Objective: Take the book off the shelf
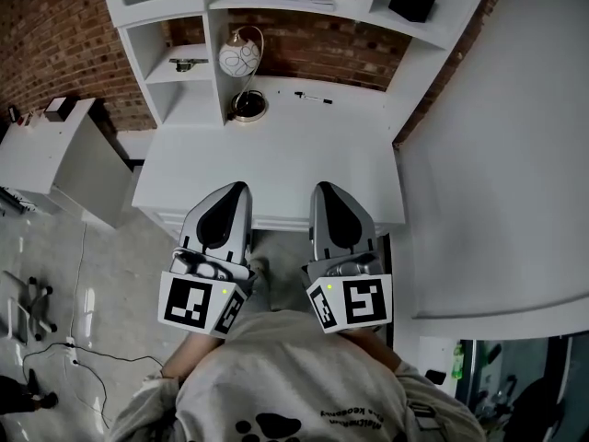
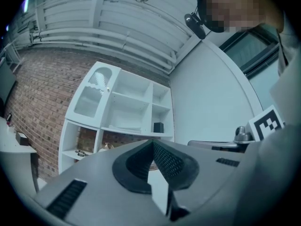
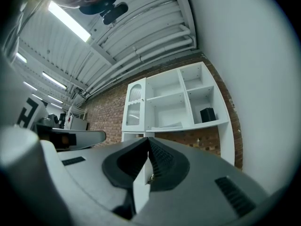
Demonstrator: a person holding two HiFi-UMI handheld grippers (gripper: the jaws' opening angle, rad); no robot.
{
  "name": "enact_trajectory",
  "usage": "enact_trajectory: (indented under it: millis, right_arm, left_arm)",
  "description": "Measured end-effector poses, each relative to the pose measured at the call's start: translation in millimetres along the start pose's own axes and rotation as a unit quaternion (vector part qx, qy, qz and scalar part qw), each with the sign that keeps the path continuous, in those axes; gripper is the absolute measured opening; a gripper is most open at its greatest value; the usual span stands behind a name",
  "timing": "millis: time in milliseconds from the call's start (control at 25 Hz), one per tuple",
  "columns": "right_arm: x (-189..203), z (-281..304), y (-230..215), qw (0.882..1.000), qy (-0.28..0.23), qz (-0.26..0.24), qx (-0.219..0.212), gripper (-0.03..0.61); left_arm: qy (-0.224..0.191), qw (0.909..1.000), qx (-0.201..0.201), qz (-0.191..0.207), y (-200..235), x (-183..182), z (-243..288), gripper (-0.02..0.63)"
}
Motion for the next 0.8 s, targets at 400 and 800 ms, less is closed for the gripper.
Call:
enact_trajectory:
  millis: [400, 800]
  right_arm:
    - [10.8, 74.2, -38.4, 1.000, 0.006, -0.017, 0.003, 0.018]
    - [13.7, 170.2, -74.7, 0.999, -0.004, -0.026, 0.030, 0.018]
  left_arm:
    - [-0.010, 0.9995, 0.017, -0.023, 32.0, 6.6, 83.4, 0.009]
    - [-0.011, 0.9983, 0.048, -0.032, 83.2, 4.3, 178.6, 0.009]
Point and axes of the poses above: the fingertips, and each gripper's own axes: z forward along the fingers, y to its left, x out of its underside, the point moved 2 cm from there along -z, backward along the fingers, and after that the axes turned 11 degrees about -x, right-handed, at the moved point
